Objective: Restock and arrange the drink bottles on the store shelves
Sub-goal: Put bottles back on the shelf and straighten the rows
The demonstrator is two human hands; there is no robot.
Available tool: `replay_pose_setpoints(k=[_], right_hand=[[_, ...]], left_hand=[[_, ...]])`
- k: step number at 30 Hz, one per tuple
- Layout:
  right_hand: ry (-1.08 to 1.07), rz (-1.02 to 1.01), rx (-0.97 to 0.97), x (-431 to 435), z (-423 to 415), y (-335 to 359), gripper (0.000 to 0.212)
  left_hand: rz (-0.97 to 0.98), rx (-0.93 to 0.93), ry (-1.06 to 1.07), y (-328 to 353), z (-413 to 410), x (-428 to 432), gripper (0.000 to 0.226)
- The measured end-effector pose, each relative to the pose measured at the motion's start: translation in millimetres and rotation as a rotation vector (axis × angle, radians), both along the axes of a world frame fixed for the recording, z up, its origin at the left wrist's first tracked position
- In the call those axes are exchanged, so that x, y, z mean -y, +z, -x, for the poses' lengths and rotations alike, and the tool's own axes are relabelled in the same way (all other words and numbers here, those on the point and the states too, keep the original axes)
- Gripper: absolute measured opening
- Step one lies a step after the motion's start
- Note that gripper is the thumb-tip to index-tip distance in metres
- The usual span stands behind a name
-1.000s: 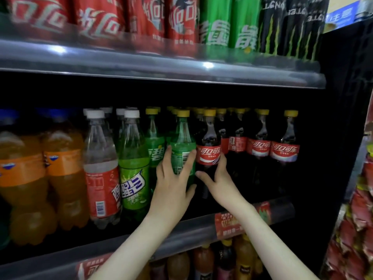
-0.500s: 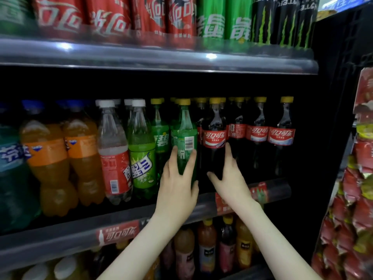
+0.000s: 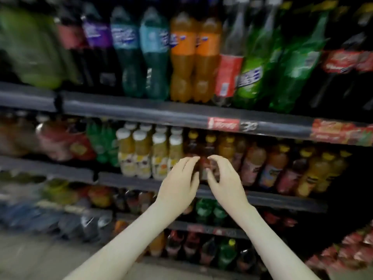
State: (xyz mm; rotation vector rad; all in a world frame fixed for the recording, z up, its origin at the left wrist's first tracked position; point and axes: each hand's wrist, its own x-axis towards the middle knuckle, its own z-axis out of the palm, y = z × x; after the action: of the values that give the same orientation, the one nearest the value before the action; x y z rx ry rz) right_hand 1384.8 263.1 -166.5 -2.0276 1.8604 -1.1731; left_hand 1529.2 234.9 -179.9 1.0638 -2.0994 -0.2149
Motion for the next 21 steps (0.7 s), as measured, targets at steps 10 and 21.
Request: replay_pose_setpoints(k=[10, 21], right_hand=[[0.53, -0.451, -0.035, -38.8, -245.5, -85.0, 0.029], [0.951, -0.548, -0.222, -11.9, -483.6, -123.2, 0.035]], left_hand=[[-0.489, 0.148, 0.448, -88.2, -253.4, -105.9, 0.039], [-0.642, -0.016, 0.825, -126.6, -465.3, -139.7, 0.038]])
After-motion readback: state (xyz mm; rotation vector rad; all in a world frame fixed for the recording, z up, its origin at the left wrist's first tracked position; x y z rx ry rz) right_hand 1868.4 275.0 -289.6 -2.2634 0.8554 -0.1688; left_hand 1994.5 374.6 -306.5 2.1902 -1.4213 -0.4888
